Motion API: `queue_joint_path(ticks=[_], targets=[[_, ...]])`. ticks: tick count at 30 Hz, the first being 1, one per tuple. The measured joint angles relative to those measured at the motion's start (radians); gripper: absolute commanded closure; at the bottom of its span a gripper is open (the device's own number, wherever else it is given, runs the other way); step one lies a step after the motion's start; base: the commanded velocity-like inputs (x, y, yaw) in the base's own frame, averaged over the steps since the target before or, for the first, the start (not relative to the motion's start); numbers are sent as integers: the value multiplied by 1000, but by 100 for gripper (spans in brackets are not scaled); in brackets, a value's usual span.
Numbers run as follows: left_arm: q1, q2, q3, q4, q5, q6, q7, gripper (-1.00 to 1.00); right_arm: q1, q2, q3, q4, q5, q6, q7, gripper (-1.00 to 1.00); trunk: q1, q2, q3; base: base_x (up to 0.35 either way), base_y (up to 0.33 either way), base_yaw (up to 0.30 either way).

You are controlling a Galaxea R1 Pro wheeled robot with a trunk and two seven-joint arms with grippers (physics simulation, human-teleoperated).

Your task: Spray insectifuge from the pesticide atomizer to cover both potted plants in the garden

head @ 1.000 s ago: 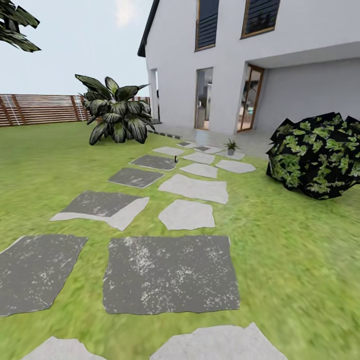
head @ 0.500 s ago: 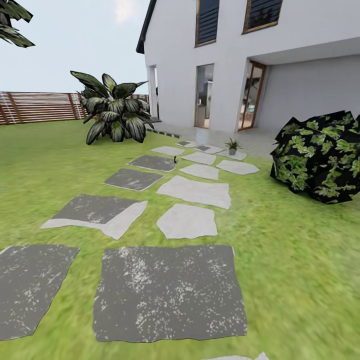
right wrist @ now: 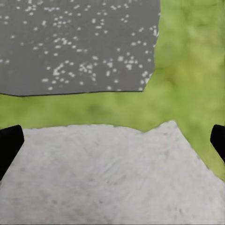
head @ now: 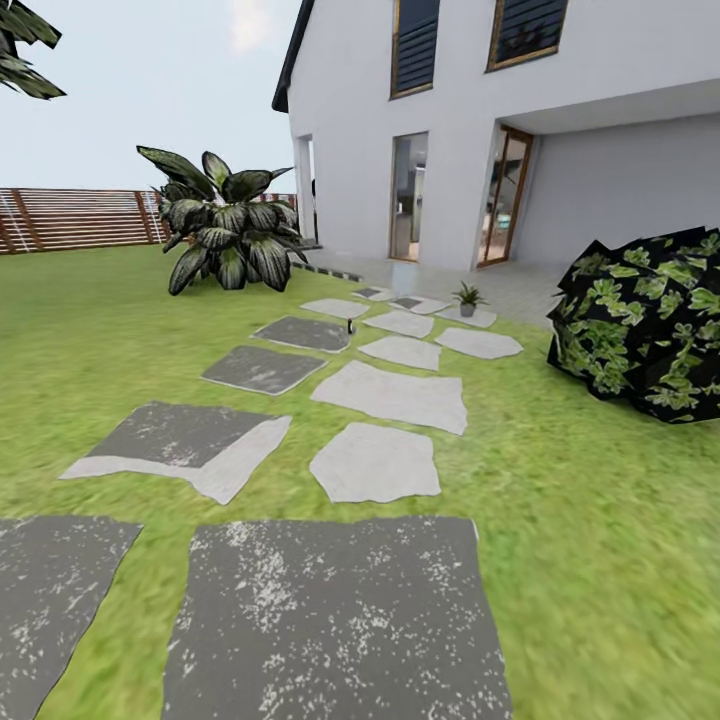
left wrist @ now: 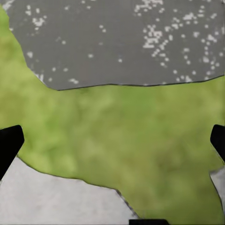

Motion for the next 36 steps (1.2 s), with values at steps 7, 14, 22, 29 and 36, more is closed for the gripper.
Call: queue_joint_path(ticks=[7,14,22,29,36], targets=[[0,0,0,0,0,0,0,-100,0,0,0,0,0,0,0,-100,0,0,0,338,0,0],[0,0,0,0,-1,0,0,-100,0,0,0,1,0,1,0,-100,0,0,0,338,0,0],[0,0,0,9,1,0,0,-100,0,0,-2,0,-1,1,-1,-100,0,0,0,338,0,0],[0,0,0,9,1,0,0,-100,0,0,-4,0,-1,0,-1,-100,0,0,0,338,0,0],[0,0,0,9,1,0,0,-100,0,0,-4,0,-1,0,-1,-100,0,0,0,338,0,0]])
